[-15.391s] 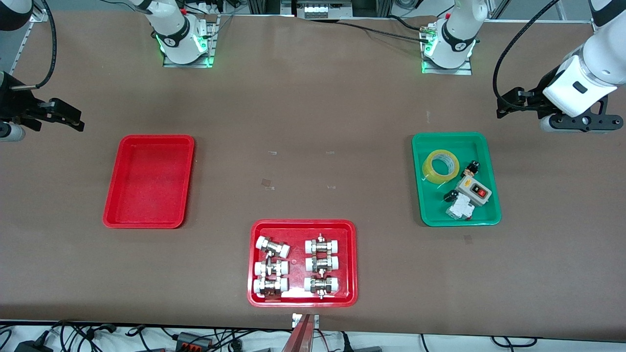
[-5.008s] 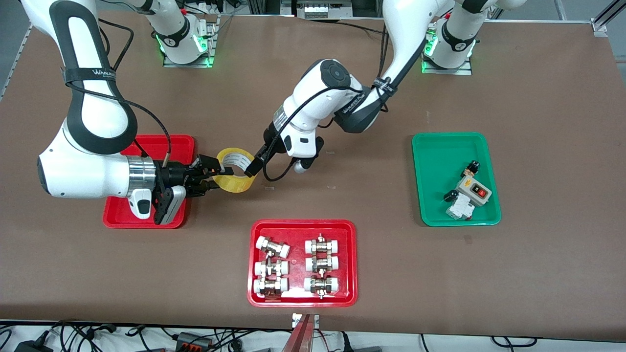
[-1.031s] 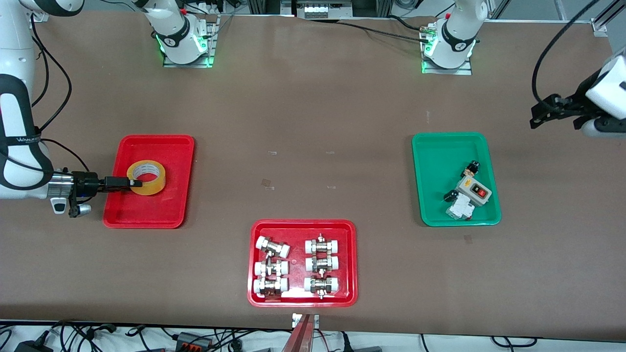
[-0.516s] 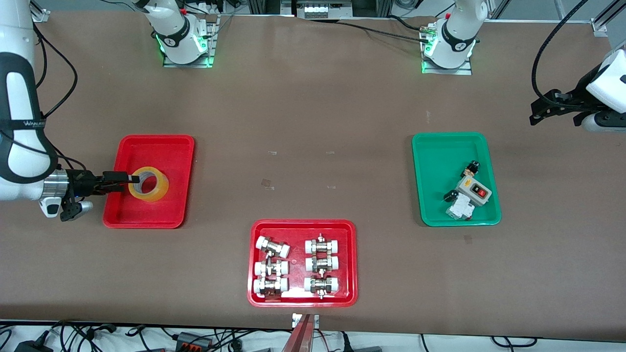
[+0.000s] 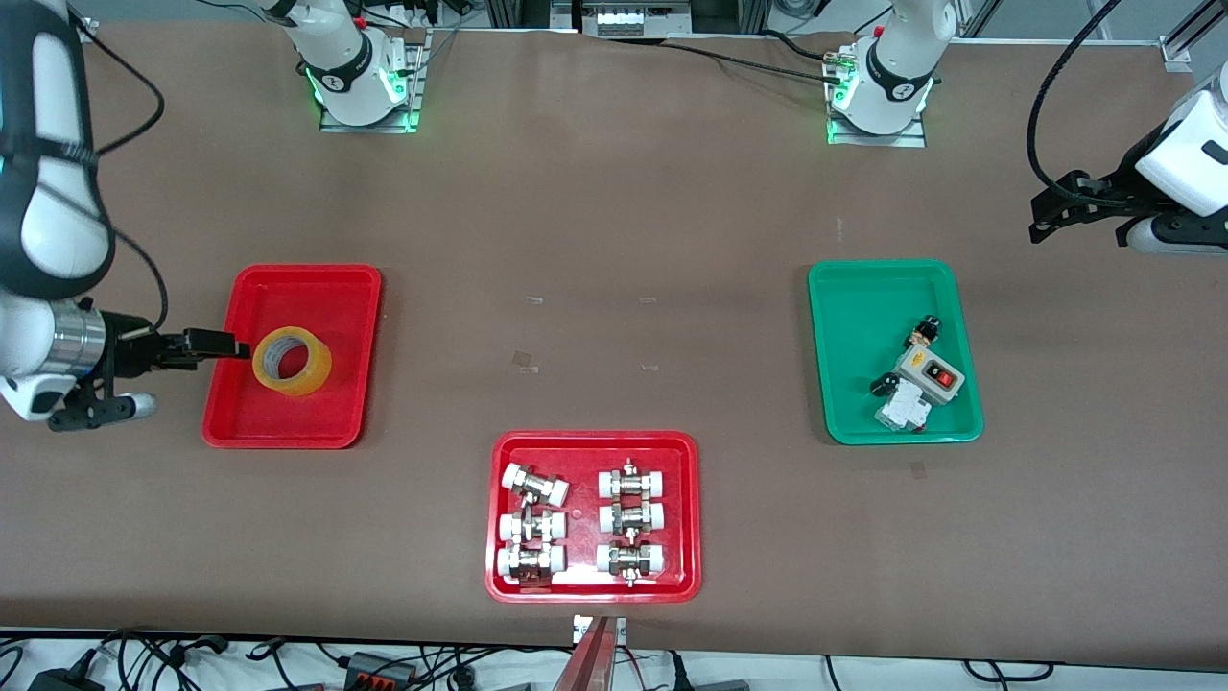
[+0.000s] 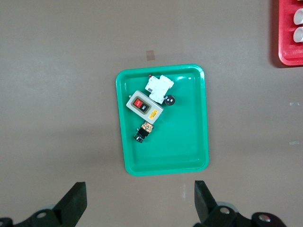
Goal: Left arm passes tape to right arm into tray
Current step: 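Open the right gripper and draw it back from the tape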
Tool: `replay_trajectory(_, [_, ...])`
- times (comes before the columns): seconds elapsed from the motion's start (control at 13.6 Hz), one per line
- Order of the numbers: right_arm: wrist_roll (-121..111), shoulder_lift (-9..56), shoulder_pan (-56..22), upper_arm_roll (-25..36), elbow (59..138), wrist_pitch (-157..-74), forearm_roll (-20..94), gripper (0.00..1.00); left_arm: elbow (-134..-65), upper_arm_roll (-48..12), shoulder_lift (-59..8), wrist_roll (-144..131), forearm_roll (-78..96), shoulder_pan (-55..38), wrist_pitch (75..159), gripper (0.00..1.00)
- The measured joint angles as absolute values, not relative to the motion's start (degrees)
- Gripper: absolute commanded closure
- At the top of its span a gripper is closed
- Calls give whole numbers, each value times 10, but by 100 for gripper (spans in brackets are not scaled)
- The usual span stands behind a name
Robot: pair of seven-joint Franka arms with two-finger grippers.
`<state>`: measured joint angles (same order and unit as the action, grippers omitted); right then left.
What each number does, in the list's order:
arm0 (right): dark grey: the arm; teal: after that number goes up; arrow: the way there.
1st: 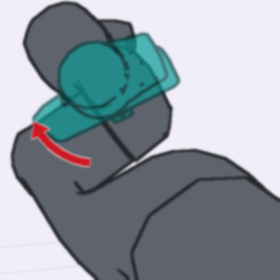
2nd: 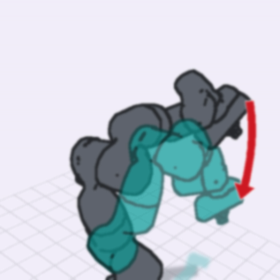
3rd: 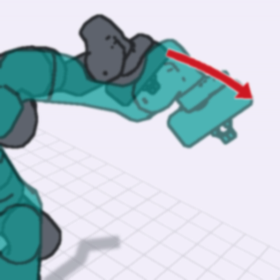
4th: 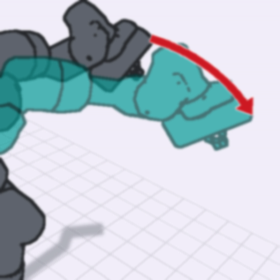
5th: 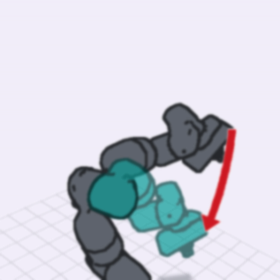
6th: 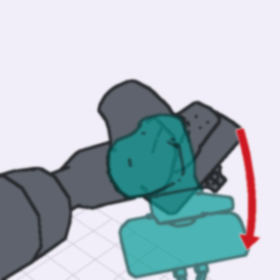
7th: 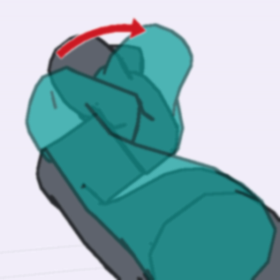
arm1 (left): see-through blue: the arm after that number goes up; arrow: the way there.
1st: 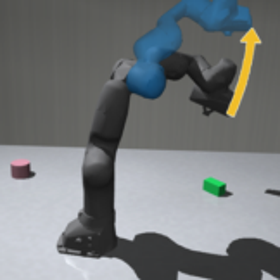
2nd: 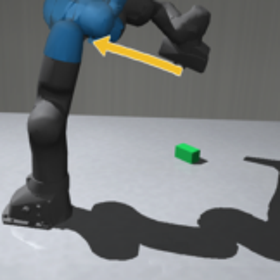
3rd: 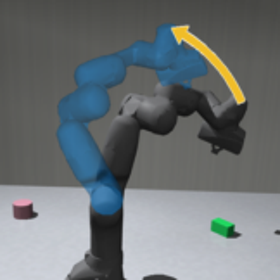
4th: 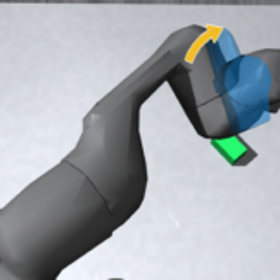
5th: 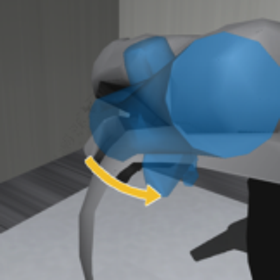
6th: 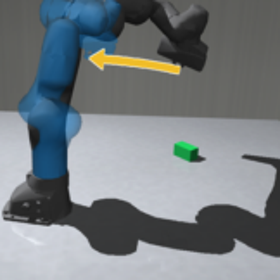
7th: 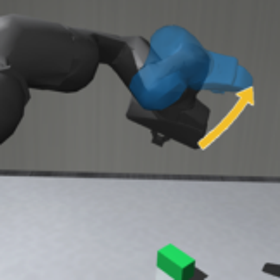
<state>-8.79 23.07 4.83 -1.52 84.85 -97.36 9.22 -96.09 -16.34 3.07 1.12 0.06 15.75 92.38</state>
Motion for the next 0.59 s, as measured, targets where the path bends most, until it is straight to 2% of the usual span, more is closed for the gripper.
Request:
replay_trajectory(0.22, [13, 186, 8, -16, 819, -924, 42, 0, -961, -165, 31, 13, 2, 160, 922, 0])
replay_trajectory(0.59, [17, 168, 19, -4, 726, -856, 10, 0, -960, -166, 31, 13, 2, 160, 922, 0])
